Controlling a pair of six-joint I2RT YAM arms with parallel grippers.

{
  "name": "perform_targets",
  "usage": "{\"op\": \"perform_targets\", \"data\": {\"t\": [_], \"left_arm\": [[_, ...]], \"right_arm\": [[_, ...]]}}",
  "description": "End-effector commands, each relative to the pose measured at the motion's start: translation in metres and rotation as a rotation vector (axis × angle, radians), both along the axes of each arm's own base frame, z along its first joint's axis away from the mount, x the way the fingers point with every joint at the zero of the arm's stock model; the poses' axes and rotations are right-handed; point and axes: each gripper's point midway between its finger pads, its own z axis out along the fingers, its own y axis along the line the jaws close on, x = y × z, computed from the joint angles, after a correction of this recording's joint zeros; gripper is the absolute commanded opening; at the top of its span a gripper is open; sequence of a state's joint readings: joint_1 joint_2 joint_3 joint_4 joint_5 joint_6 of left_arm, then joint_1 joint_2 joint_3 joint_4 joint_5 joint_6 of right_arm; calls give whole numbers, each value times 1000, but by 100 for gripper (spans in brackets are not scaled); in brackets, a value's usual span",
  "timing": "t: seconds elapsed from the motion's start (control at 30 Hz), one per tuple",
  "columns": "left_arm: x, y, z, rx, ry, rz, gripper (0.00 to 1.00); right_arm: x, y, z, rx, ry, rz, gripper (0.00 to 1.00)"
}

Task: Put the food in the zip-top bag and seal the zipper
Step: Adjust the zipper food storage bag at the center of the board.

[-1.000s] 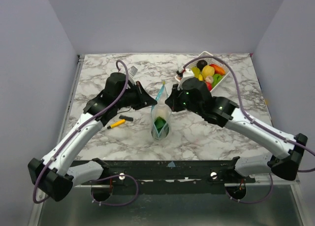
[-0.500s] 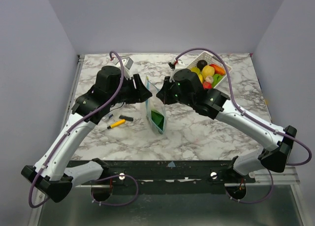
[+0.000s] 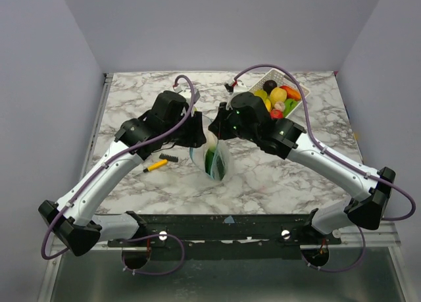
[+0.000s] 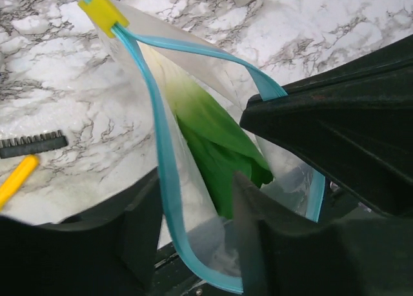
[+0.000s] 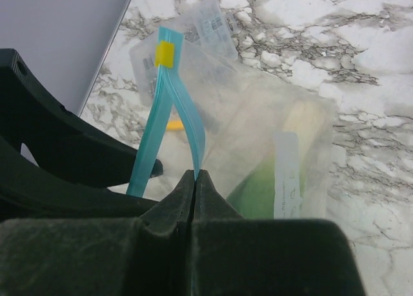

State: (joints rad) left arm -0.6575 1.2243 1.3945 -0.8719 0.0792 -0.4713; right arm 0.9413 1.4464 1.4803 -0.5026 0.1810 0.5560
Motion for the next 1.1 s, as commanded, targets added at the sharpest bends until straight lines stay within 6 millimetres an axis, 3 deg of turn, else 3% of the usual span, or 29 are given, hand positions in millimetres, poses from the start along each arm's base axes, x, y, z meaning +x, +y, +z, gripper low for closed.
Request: {"op": "perform_targets", "data": {"t": [0.0, 0.1, 0.13, 0.27, 0.37, 0.5, 0.63, 0.77, 0.9, 1.07], "left_arm": [[-4, -5, 2, -16, -14, -31, 33], [-5, -8, 15, -31, -28, -59, 3], [-6, -9, 24, -49, -39, -68, 0], [-5, -7, 62, -130, -89, -58, 0], [3, -2, 77, -159, -110, -11, 0], [26, 9, 54, -120, -79, 74, 0], [42, 9, 32, -64, -36, 63, 0], [41, -1, 35, -93, -65, -10, 0], [40, -3, 22, -82, -49, -28, 0], [38, -3, 15, -92, -50, -34, 0]], "right_arm": [[4, 2, 13, 35, -20, -14, 0], [9, -6, 8, -3, -45, -43, 0], [11, -9, 7, -23, -56, -52, 0], [19, -19, 7, -96, -82, -94, 0], [18, -18, 19, -70, -96, -81, 0], [18, -15, 16, -44, -102, -82, 0], [30, -14, -17, -92, -100, -126, 0], [34, -7, -37, -119, -70, -124, 0], [33, -7, -43, -133, -60, -121, 2], [30, -11, -34, -136, -48, -125, 25]]}}
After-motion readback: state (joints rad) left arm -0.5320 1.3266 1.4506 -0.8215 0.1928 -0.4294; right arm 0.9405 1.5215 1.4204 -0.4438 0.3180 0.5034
